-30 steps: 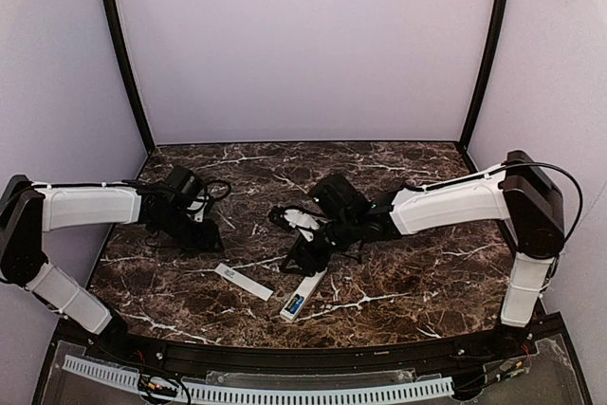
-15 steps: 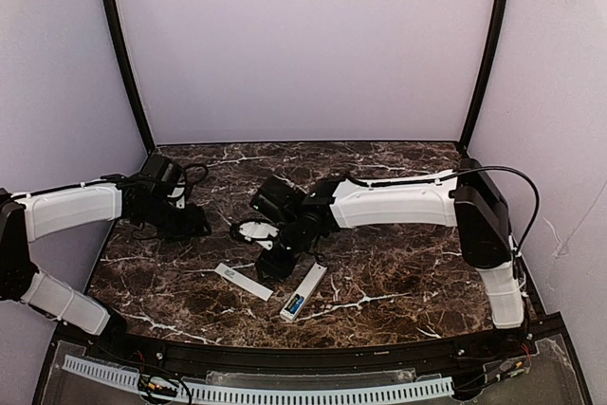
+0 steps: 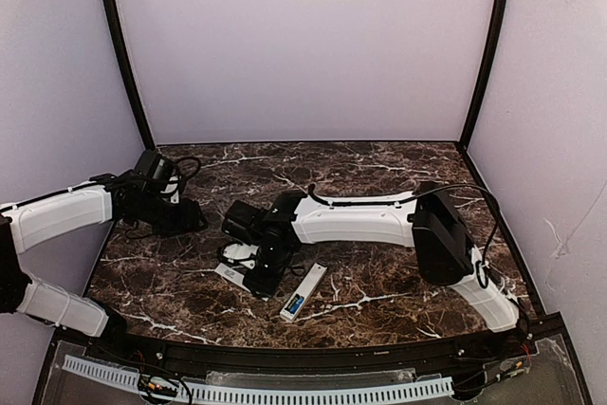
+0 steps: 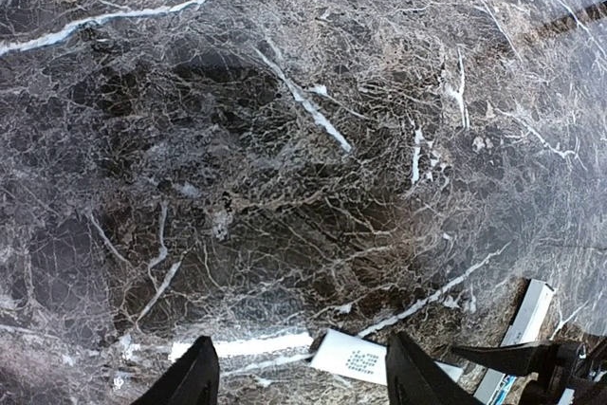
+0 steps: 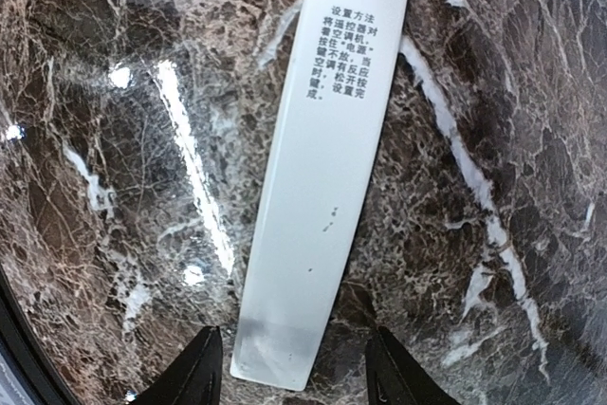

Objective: Load the batteries into the remote control
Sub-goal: Pick up the battery cover at the center of the board.

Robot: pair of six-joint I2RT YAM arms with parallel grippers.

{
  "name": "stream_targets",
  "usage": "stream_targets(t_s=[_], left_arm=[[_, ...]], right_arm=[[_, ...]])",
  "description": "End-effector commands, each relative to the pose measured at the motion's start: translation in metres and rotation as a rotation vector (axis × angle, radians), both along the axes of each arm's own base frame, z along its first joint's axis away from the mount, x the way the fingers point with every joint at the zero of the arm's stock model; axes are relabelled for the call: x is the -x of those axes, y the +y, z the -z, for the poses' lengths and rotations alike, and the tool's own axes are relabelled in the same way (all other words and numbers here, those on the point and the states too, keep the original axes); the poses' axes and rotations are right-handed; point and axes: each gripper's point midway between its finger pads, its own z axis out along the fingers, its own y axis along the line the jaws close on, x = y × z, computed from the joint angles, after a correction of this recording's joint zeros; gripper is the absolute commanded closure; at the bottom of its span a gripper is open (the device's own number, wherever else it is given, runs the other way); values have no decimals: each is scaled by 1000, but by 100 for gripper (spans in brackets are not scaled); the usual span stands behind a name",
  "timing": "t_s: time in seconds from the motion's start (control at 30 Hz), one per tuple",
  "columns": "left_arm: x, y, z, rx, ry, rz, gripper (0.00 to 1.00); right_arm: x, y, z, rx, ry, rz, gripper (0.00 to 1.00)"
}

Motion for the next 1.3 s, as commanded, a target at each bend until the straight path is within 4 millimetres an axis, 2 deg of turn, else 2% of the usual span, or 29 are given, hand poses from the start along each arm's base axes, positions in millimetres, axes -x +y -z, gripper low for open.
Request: stream_targets(t_s=[0.0, 0.2, 0.5, 0.67, 0.73, 0.9, 1.03, 1.07, 1.27], left_arm=[[7, 7, 0, -8, -2, -10, 39], [7, 7, 3, -1, -7, -10, 39], [9, 6, 8, 7, -8, -6, 39], [9, 6, 7, 5, -14, -4, 39], [9, 5, 8, 13, -15, 0, 39], [9, 2, 11, 24, -9, 7, 39], [7, -3, 6, 47, -26, 29, 37], [8, -7, 4, 66, -31, 42, 36], [12, -28, -2, 197, -81, 118, 32]], right_arm=[[2, -6, 4, 68, -7, 10, 51], [6, -17, 18, 155, -23, 0, 53], [15, -20, 22, 190, -4, -1, 55], [25, -29, 41, 245, 30, -27, 67], [25, -31, 43, 248, 32, -26, 73], [20, -29, 29, 217, 11, -11, 80], [6, -25, 5, 149, -53, 13, 84], [2, -24, -5, 126, -72, 21, 85], [-12, -25, -37, 39, -148, 49, 87]])
